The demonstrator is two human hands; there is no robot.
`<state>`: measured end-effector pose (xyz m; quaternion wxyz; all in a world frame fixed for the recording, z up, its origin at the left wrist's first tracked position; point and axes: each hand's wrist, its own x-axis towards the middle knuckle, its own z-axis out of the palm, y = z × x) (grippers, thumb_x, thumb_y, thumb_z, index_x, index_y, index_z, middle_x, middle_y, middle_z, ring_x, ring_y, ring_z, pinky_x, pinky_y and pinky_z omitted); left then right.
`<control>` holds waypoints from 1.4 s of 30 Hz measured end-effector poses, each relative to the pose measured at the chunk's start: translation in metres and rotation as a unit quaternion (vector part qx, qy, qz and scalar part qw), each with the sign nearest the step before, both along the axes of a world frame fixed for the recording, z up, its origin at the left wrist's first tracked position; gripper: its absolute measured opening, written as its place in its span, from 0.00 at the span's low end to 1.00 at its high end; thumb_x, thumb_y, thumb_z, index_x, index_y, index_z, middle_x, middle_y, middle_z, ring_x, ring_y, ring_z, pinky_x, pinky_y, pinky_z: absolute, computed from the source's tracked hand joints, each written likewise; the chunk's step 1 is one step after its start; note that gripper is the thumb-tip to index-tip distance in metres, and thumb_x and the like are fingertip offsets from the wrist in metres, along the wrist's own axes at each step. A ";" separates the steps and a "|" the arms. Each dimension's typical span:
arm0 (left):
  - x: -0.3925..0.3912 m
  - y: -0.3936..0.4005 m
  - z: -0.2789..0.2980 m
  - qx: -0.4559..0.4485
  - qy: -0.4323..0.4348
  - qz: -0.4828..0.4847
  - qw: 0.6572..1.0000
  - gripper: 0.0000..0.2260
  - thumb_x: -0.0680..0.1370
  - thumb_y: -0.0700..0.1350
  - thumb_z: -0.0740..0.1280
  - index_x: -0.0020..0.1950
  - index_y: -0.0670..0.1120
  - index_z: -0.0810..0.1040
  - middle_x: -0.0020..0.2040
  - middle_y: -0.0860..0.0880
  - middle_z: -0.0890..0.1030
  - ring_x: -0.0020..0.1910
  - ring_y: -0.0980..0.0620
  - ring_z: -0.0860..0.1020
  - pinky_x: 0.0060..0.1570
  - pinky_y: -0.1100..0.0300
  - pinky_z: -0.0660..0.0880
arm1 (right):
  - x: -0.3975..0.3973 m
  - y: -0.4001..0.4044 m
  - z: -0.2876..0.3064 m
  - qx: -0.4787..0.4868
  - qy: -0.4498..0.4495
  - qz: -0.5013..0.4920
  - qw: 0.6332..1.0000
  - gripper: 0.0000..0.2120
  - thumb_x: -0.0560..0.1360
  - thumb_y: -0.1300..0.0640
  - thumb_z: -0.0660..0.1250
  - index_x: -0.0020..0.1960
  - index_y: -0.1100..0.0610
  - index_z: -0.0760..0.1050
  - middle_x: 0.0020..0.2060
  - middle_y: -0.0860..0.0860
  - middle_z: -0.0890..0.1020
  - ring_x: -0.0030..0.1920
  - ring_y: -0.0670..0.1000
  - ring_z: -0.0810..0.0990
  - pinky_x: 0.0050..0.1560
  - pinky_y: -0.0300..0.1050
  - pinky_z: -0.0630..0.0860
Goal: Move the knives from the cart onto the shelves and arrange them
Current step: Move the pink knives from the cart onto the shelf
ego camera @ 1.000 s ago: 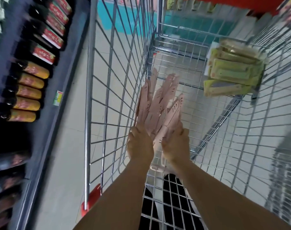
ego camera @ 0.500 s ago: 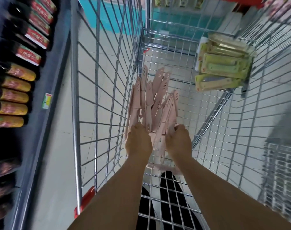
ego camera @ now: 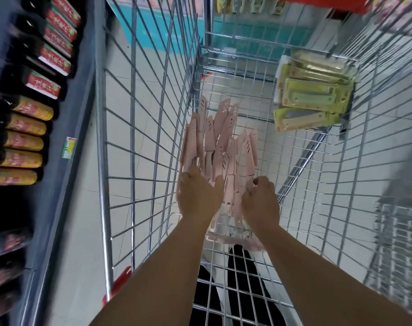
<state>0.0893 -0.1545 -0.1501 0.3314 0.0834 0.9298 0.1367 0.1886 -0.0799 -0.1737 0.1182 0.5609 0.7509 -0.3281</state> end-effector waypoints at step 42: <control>-0.011 0.009 -0.005 0.003 0.063 -0.057 0.996 0.14 0.79 0.38 0.58 0.65 0.38 0.66 0.62 0.40 0.69 0.58 0.40 0.73 0.49 0.54 0.70 | 0.002 0.014 0.009 -0.074 0.007 -0.065 0.995 0.03 0.81 0.61 0.49 0.53 0.57 0.60 0.43 0.53 0.73 0.40 0.57 0.74 0.39 0.47 0.68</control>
